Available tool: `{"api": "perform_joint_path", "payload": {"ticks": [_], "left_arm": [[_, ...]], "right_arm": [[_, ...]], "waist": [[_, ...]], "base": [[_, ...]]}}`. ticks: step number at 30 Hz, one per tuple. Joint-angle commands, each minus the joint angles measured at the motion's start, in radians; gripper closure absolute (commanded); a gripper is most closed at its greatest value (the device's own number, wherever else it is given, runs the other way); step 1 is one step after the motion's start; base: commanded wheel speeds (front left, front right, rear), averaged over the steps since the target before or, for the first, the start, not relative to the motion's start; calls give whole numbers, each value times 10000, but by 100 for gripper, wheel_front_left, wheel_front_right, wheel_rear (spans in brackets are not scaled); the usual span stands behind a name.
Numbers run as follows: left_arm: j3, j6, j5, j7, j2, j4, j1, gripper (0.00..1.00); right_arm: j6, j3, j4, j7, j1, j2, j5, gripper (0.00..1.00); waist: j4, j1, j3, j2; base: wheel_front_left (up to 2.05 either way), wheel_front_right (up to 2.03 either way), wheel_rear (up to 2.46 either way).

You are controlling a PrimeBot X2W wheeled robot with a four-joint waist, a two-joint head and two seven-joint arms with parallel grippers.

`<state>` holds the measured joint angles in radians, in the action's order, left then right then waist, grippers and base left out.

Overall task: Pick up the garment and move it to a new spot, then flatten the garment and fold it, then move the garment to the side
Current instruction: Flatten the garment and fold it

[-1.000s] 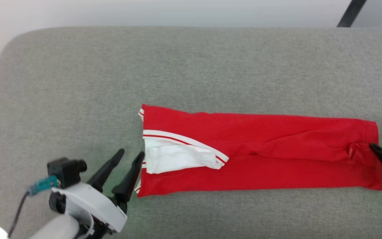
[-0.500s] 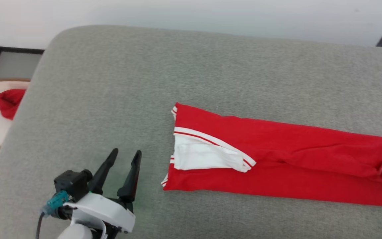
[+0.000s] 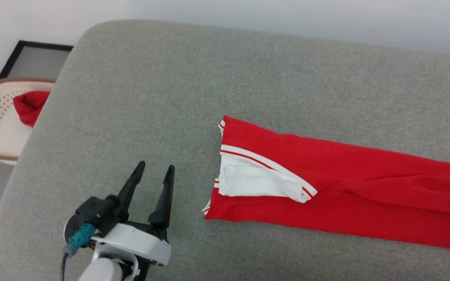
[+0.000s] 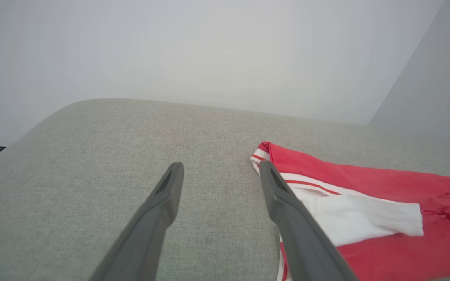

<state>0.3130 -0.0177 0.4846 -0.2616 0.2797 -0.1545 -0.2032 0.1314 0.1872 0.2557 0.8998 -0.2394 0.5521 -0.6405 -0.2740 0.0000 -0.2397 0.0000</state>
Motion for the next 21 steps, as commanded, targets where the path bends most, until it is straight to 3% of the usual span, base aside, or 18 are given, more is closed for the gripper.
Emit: {"api": "perform_joint_path", "payload": {"ticks": [1,8,10,11,12,13,21], "left_arm": [[-193,-125,-163,-39,-201,-103,-68,0],[-753,-651,-733,-39,-924,-470,-269,0],[-872,-771,-869,-39,-1082,-548,-361,0],[-935,-819,-924,-39,-1142,-581,-390,0],[-1005,-872,-983,-39,-1186,-612,-399,0],[-1080,-896,-1012,-39,-1234,-640,-393,0],[-1509,-1064,-1010,-39,-1424,-699,-365,0]], "right_arm": [[-16,152,4,129,-99,-134,174,0],[-16,77,-67,735,-66,-483,544,0],[-16,-24,-116,852,-17,-580,594,55],[-16,-124,-171,854,25,-598,589,68],[-16,-143,-213,788,33,-604,567,95],[-16,-135,-239,742,29,-616,568,100],[-22,129,-361,-27,-372,-502,535,100]], "waist": [[-62,0,-260,0],[-100,0,-697,0],[-120,0,-776,0],[-127,0,-803,0],[-126,0,-832,0],[-116,0,-855,0],[241,0,-1052,0]], "base": [[0,0,0],[0,0,0],[0,0,0],[0,0,0],[0,0,0],[0,0,0],[0,0,0]]}}
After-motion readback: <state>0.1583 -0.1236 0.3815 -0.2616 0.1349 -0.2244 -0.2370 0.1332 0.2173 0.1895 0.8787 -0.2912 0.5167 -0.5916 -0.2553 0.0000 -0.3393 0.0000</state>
